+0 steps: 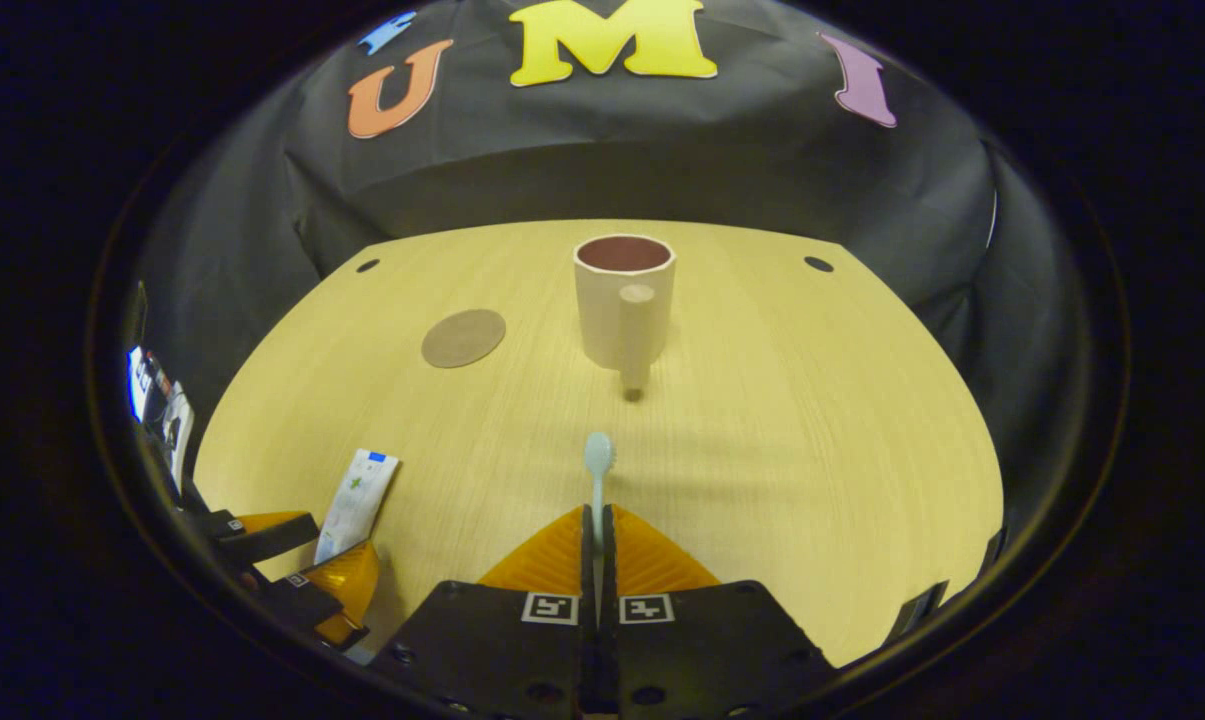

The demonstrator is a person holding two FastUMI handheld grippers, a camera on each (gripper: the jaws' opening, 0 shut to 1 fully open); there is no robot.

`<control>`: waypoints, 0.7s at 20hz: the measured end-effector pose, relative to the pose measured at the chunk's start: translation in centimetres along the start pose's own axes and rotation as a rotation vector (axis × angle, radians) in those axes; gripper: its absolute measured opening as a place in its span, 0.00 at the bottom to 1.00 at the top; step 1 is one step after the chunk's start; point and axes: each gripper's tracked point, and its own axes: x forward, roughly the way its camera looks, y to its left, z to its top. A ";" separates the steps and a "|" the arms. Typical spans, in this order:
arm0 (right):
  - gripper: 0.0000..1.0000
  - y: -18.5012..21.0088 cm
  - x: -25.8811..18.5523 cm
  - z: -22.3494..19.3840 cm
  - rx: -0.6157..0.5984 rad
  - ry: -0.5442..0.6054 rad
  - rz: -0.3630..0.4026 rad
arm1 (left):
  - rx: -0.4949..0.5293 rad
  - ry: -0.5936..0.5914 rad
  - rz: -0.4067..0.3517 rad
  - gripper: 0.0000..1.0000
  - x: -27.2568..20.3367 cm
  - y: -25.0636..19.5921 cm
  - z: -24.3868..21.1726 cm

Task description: Put the toothbrush and toothpaste on the desktop into the cup, then pick up the cup and place it on the coaster on the desktop.

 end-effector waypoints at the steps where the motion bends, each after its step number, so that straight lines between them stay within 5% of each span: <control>1: 0.00 -0.1 -0.2 0.0 0.001 -0.002 -0.002 | 0.006 0.001 -0.001 0.84 0.2 0.0 0.0; 8: 0.00 -1.2 -1.4 0.5 0.010 -0.016 -0.016 | 0.012 0.009 -0.018 0.67 1.2 -0.4 0.8; 11: 0.00 -1.2 -2.1 0.9 0.017 -0.024 -0.016 | 0.002 0.020 -0.012 0.48 1.3 -0.2 0.7; 14: 0.00 -1.3 -2.3 1.3 0.014 -0.033 -0.014 | -0.011 0.028 -0.016 0.43 0.9 -0.1 0.8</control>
